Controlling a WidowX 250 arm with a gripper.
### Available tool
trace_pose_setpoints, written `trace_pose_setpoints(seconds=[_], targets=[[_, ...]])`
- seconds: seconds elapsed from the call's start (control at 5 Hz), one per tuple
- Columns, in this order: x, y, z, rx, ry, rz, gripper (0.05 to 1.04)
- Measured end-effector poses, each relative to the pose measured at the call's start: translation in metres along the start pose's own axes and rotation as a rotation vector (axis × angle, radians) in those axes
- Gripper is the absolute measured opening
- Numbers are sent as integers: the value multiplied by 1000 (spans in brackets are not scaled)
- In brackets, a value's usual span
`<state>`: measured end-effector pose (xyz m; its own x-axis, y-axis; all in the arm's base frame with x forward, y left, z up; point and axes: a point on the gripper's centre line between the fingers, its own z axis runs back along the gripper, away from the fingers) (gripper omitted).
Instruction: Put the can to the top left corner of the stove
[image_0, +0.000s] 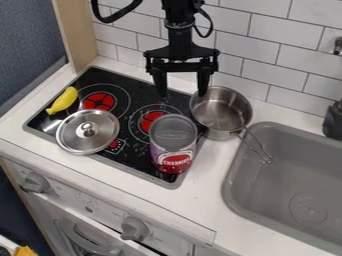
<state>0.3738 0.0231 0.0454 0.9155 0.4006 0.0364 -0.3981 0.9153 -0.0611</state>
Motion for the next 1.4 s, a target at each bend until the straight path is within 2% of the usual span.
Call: trace_pose_setpoints(seconds=[0.2,0.4,0.6,0.8,1.0,1.2,1.4], targets=[[-4,2,-13,13,36,10,1001],[-15,2,-7,34,52,36,1001],[-34,-10,16,41,11,44,1001],[-65,-15,31,30,-49,103,1001],[-109,-28,29,56,-82,172,1001],[-135,-30,16,57,-71,215,1001],[-149,-30,0,66,-57,255,1001]])
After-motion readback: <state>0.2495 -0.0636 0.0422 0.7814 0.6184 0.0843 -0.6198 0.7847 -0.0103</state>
